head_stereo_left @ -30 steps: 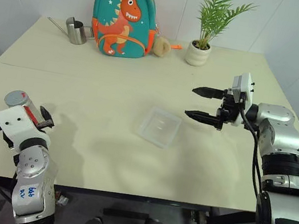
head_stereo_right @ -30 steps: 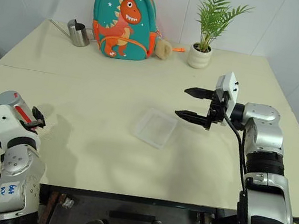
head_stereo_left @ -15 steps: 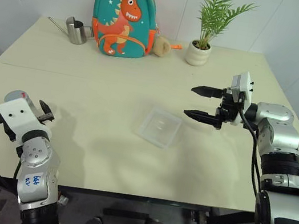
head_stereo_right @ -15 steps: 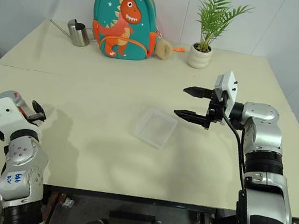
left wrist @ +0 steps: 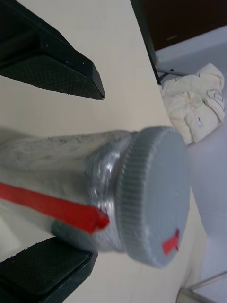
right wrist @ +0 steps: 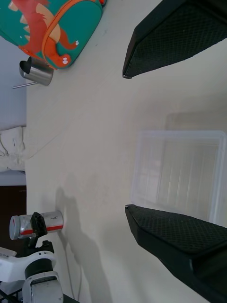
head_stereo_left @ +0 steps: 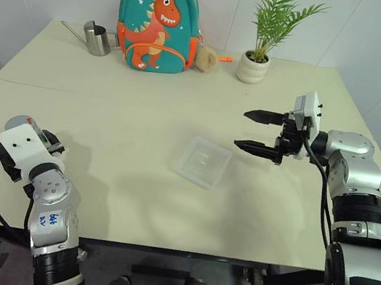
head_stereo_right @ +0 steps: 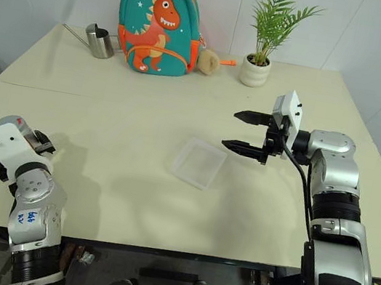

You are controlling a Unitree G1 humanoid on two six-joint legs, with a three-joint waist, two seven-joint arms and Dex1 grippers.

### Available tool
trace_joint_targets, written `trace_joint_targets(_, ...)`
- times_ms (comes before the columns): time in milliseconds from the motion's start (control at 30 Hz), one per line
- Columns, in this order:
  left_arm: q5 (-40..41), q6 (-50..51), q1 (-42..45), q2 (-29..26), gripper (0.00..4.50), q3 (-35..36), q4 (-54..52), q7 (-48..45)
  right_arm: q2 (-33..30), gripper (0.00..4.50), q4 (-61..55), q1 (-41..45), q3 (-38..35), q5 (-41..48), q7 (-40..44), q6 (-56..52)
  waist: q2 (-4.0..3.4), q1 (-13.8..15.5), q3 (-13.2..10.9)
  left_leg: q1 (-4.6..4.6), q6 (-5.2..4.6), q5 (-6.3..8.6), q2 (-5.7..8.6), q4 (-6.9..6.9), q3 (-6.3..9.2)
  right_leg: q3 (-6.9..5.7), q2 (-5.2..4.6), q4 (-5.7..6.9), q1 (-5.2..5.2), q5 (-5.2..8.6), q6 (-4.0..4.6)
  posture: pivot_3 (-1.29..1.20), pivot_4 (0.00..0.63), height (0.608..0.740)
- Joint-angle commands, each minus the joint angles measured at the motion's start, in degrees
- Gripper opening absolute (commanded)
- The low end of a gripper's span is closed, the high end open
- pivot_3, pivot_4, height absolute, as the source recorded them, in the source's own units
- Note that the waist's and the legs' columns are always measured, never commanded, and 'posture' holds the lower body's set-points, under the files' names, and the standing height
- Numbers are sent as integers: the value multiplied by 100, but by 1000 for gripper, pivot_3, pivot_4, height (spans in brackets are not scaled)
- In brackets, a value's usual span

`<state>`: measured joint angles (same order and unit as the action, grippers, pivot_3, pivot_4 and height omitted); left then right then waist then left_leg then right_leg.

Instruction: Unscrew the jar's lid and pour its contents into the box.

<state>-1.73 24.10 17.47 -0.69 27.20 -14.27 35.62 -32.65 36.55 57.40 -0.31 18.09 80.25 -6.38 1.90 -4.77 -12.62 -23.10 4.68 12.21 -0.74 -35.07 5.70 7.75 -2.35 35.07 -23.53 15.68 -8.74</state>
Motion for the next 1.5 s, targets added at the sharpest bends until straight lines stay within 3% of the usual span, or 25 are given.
trace_joint_targets(33,-107,-229,140,-113,4475,52,53,75,12,4500,-34,172,-95,24,-36,72,0,0,0,0,0,0,0,0,0,0,0,0,0,0,0,0,150,740)
trace_joint_targets(600,-89,-389,262,-188,4475,39,195,28,-3,4500,-83,147,-122,49,-32,31,0,0,0,-2,1,1,0,2,0,-1,0,-4,-1,-1,-2,0,150,740)
trace_joint_targets(700,-101,-409,254,-181,3886,-8,234,4,-11,4500,-166,151,-129,102,15,-45,0,3,0,-2,1,1,0,2,0,-1,0,-4,-1,-1,-2,0,150,740)
trace_joint_targets(833,-104,-448,251,-182,2642,-46,264,-22,-16,4500,-309,135,-137,157,25,-154,0,2,0,-3,1,1,0,2,0,-1,0,-4,-1,-1,-2,0,150,740)
trace_joint_targets(933,-100,-461,241,-181,2044,-61,263,-30,-14,4500,-346,111,-139,162,7,-175,0,0,0,-3,1,1,0,2,0,-1,0,-4,-1,-1,-2,0,150,740)
trace_joint_targets(1200,26,-425,74,-396,2045,-40,45,-452,-14,4500,-775,-71,-138,222,-76,-368,0,0,0,-4,1,1,-1,2,0,-1,0,-5,-3,0,-2,0,150,740)
trace_joint_targets(1500,816,-344,-165,-1487,2045,-511,-266,-2734,-5,4500,-2651,-747,-237,869,-569,-1360,-1,16,0,-9,3,3,-2,8,0,-3,-1,-6,-9,3,4,0,150,740)
